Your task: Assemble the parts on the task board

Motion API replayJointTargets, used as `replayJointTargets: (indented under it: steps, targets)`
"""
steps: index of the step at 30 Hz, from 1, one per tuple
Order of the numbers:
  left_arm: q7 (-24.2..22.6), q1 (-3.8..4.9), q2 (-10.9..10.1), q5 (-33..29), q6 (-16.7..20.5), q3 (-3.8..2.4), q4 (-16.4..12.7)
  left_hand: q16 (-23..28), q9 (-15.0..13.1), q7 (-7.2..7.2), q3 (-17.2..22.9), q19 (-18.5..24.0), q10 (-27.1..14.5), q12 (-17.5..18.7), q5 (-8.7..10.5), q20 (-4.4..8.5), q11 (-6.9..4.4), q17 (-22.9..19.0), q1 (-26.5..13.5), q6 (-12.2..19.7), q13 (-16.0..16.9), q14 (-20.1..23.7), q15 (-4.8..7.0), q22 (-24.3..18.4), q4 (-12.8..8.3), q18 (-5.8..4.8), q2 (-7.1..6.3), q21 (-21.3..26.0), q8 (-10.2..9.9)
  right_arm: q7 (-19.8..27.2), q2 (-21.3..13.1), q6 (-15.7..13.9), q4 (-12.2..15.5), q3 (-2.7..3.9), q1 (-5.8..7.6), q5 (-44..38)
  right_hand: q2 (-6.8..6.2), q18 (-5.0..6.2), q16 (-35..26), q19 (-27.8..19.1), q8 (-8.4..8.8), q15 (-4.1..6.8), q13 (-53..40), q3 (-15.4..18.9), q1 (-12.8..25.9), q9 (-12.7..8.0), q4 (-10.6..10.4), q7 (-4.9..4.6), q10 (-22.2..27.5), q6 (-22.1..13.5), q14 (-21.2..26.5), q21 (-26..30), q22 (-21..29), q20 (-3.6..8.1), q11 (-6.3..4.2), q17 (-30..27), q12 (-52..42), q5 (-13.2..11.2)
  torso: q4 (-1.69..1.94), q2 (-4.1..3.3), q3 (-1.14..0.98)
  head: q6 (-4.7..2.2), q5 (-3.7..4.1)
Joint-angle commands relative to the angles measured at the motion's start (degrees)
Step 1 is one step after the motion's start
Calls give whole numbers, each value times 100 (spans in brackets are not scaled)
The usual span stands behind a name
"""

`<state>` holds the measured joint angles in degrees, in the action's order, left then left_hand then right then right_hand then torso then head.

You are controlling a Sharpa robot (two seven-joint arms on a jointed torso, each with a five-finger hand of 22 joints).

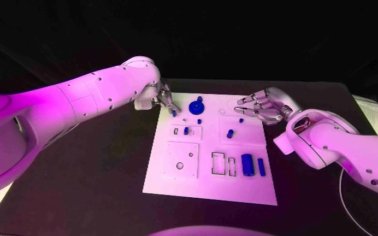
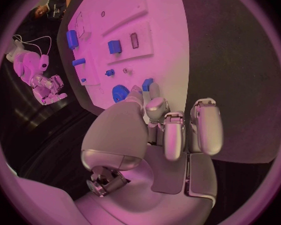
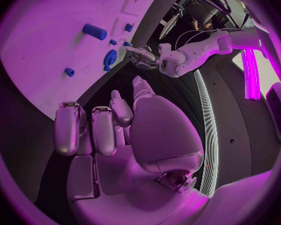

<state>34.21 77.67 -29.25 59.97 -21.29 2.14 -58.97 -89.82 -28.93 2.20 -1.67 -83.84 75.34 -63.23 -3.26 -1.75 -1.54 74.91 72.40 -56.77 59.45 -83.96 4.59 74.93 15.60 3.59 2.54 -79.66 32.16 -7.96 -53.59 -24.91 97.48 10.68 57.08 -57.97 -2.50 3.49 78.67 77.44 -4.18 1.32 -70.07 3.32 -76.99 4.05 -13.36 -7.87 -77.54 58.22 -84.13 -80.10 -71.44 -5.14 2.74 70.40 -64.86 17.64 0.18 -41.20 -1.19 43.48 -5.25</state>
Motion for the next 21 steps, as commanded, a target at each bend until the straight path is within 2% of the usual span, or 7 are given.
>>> replayJointTargets:
  steps: [1,4,13,17,21]
  targets:
    - [-35,-3,22,-72,36,-3,5,-18,-12,-24,131,-81,1,13,-10,49,-42,1509,211,56,-14,-604,57,568,-73,-66,34,-12,41,53,9,31,0,0,-10,-13,44,89,-27,-35,-15,-1,3,21,3,7,-1,5,34,-6,-196,17,4,7,13,1,10,15,1,0,-3,11,-3]
    - [-47,-7,34,-85,-11,-3,14,-18,-17,-39,306,-80,-9,22,-11,60,-57,1509,462,86,-22,-604,69,572,-193,-66,72,-8,38,52,12,39,-1,0,-13,-13,44,89,-27,-35,-15,-1,3,21,3,7,-1,5,34,-6,-196,17,4,7,13,1,10,15,3,2,-2,25,-3]
    - [-52,-19,45,-139,-92,-2,25,-18,-6,-52,889,-79,-48,90,-14,78,-73,1509,998,170,-81,-604,83,587,-496,-67,59,1,-2,50,12,57,2,0,-20,-11,51,90,-23,-35,-16,0,-6,25,2,8,-5,6,26,-4,-199,19,6,8,13,10,-3,17,-3,4,-2,57,4]
    - [-36,-21,38,-144,-110,-2,26,-18,-1,-27,1291,-79,-56,135,-14,72,-55,1509,1114,205,-123,-604,68,598,-600,-69,-72,4,-22,50,12,57,3,0,-23,-10,51,90,-23,-35,-16,0,-6,25,2,8,-5,6,26,-4,-199,19,6,8,13,10,-3,17,2,3,-1,64,17]
    - [-45,-23,29,-145,-76,-2,17,-18,-7,-8,1723,-85,-43,162,-12,57,-40,1509,1090,214,-155,-604,53,617,-657,-72,-265,-1,-22,53,15,57,3,0,-25,-9,55,90,-24,-34,-18,0,-9,26,3,9,-8,6,22,-1,-200,20,6,8,12,11,-7,17,4,4,-2,71,14]
